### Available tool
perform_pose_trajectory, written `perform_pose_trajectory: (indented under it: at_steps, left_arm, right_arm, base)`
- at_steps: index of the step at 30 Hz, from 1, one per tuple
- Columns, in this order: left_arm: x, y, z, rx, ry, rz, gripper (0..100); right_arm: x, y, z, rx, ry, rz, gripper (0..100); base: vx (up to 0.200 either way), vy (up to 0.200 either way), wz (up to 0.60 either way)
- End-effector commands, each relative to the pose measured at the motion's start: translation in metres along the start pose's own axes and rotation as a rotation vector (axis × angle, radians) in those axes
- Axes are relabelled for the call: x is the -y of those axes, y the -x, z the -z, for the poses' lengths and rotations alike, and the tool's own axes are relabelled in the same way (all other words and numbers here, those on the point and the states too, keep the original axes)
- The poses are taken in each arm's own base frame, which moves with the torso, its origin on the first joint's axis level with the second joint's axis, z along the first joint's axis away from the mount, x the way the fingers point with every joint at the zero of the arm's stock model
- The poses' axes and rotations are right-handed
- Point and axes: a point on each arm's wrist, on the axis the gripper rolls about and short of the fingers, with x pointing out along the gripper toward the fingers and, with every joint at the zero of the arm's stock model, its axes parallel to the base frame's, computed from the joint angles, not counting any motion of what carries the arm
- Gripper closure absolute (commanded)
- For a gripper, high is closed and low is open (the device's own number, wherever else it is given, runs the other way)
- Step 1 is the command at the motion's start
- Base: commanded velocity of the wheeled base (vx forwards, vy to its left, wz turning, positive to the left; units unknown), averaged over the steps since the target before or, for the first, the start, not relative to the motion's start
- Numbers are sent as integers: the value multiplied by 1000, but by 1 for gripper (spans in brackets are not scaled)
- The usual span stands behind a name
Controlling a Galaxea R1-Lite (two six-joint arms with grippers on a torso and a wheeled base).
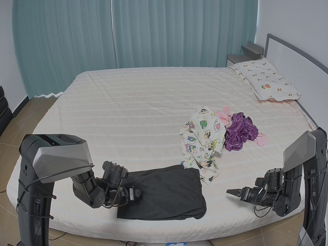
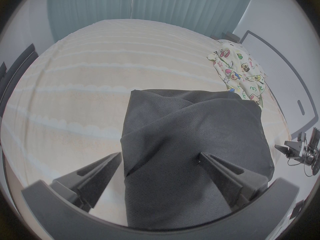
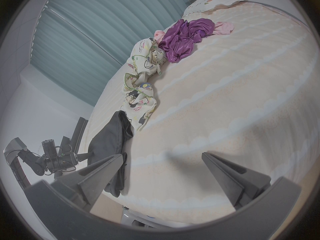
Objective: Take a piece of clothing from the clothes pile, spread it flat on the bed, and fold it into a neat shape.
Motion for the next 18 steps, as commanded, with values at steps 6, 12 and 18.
perform_pose_trajectory:
  at_steps: [6,12,18]
  left_arm:
    - [3,-2,0,4,21,7,100]
    - [6,-1,-6,45,106,31,100]
    - [6,7,-7,50,114,41,100]
  right_arm:
    - [0,0,0,-1,0,0,0]
    - [0,0,1,-2,1,-1,0]
    - [0,0,0,-1,0,1,0]
  base:
    - [0,0,0]
    - [0,0,0]
    - [0,0,0]
